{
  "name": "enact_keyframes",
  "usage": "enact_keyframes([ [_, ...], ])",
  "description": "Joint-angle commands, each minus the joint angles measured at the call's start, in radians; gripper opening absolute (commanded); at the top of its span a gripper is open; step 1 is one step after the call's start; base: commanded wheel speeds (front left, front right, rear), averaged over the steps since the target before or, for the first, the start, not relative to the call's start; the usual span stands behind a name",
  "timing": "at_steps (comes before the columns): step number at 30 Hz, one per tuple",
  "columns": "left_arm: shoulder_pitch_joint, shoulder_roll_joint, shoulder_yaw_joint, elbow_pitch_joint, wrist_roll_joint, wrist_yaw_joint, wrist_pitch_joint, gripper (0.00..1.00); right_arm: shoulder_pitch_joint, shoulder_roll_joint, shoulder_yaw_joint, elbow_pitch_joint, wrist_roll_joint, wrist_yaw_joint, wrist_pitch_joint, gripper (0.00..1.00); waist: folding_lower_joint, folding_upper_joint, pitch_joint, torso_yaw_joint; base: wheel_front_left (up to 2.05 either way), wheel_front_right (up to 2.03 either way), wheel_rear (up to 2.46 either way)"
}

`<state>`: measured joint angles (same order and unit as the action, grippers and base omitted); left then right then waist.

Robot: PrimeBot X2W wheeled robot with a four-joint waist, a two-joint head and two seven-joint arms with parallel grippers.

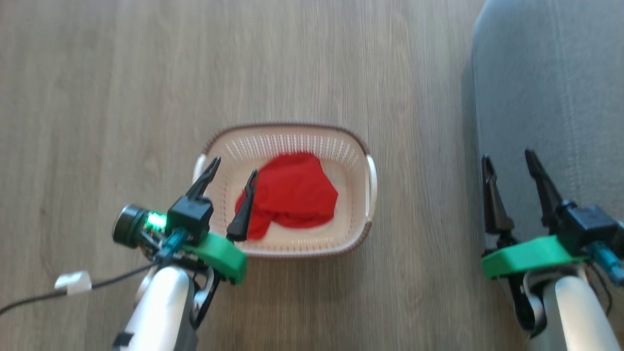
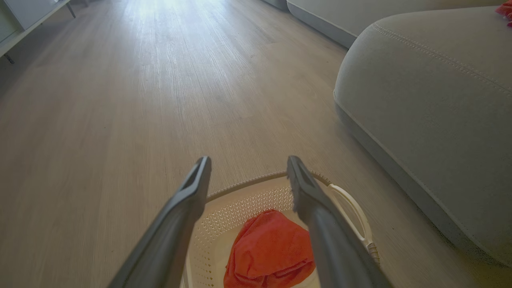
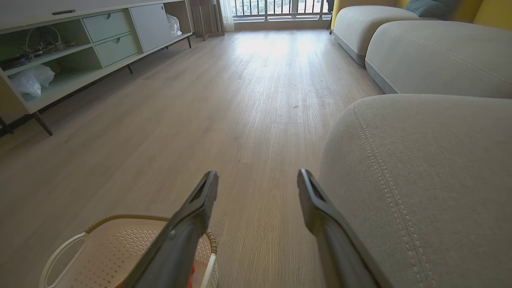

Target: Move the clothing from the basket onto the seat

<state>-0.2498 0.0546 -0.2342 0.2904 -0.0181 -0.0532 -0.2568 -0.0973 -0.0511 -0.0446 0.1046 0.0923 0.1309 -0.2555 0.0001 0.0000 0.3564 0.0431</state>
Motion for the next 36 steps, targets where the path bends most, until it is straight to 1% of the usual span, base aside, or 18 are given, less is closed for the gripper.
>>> enact_keyframes([
  [1,-0.044,0.016,0.020,-0.007,0.011,-0.010,-0.005,1.00,-0.033,0.001,0.021,-0.043,-0.003,0.000,-0.006,1.00,-0.0001,0.0000,0.135,-0.047,0.00,0.00,0.00],
  [5,-0.124,0.049,0.001,0.023,0.035,-0.022,-0.005,1.00,-0.049,0.001,0.027,-0.072,-0.014,0.000,-0.006,1.00,-0.0001,0.0000,0.263,-0.084,0.00,0.00,0.00],
  [9,-0.212,0.098,-0.027,0.069,0.060,-0.029,-0.005,1.00,-0.056,0.001,0.025,-0.100,-0.018,0.000,-0.006,1.00,-0.0001,0.0000,0.376,-0.127,0.00,0.00,0.00],
  [13,-0.305,0.150,-0.064,0.148,0.083,-0.031,-0.005,1.00,-0.067,0.001,0.023,-0.133,0.002,0.000,-0.006,1.00,-0.0001,0.0000,0.463,-0.173,0.00,0.00,0.00],
  [16,-0.376,0.188,-0.099,0.219,0.099,-0.036,-0.005,1.00,-0.075,0.001,0.040,-0.151,0.024,0.000,-0.006,1.00,-0.0001,0.0000,0.518,-0.207,0.00,0.00,0.00],
  [18,-0.433,0.220,-0.136,0.250,0.128,-0.036,-0.005,1.00,-0.080,0.001,0.057,-0.160,0.033,0.000,-0.006,1.00,-0.0001,0.0000,0.554,-0.229,0.00,0.00,0.00],
  [20,-0.482,0.241,-0.161,0.290,0.135,-0.035,-0.005,1.00,-0.085,0.001,0.075,-0.168,0.038,0.000,-0.006,1.00,-0.0001,0.0000,0.581,-0.248,0.00,0.00,0.00],
  [22,-0.527,0.259,-0.186,0.355,0.141,-0.040,-0.005,1.00,-0.089,0.001,0.094,-0.173,0.018,0.000,-0.006,1.00,-0.0001,0.0000,0.603,-0.269,0.00,0.00,0.00],
  [23,-0.527,0.259,-0.186,0.355,0.141,-0.040,-0.005,1.00,-0.089,0.001,0.094,-0.173,0.018,0.000,-0.006,1.00,-0.0001,0.0000,0.603,-0.269,0.00,0.00,0.00],
  [24,-0.574,0.274,-0.216,0.419,0.149,-0.049,-0.005,1.00,-0.095,0.001,0.099,-0.181,0.017,0.000,-0.006,1.00,-0.0001,0.0000,0.623,-0.290,0.00,0.00,0.00],
  [26,-0.618,0.289,-0.239,0.471,0.153,-0.056,-0.005,1.00,-0.103,0.001,0.101,-0.189,0.034,0.000,-0.006,1.00,-0.0001,0.0000,0.641,-0.314,0.00,0.00,0.00],
  [27,-0.618,0.289,-0.239,0.471,0.153,-0.056,-0.005,1.00,-0.103,0.001,0.101,-0.189,0.034,0.000,-0.006,1.00,-0.0001,0.0000,0.641,-0.314,0.00,0.00,0.00],
  [30,-0.672,0.302,-0.274,0.572,0.159,-0.064,-0.005,1.00,-0.107,0.001,0.105,-0.200,0.053,0.000,-0.006,1.00,-0.0001,0.0000,0.652,-0.336,0.00,0.00,0.00],
  [33,-0.724,0.305,-0.301,0.688,0.167,-0.068,-0.005,1.00,-0.092,0.001,0.117,-0.217,0.059,0.000,-0.006,1.00,-0.0001,0.0000,0.655,-0.350,0.00,0.00,0.00],
  [36,-0.783,0.303,-0.329,0.816,0.197,-0.057,0.009,1.00,-0.073,0.001,0.130,-0.227,0.055,0.000,-0.006,1.00,-0.0001,0.0000,0.657,-0.360,0.00,0.00,0.00],
])
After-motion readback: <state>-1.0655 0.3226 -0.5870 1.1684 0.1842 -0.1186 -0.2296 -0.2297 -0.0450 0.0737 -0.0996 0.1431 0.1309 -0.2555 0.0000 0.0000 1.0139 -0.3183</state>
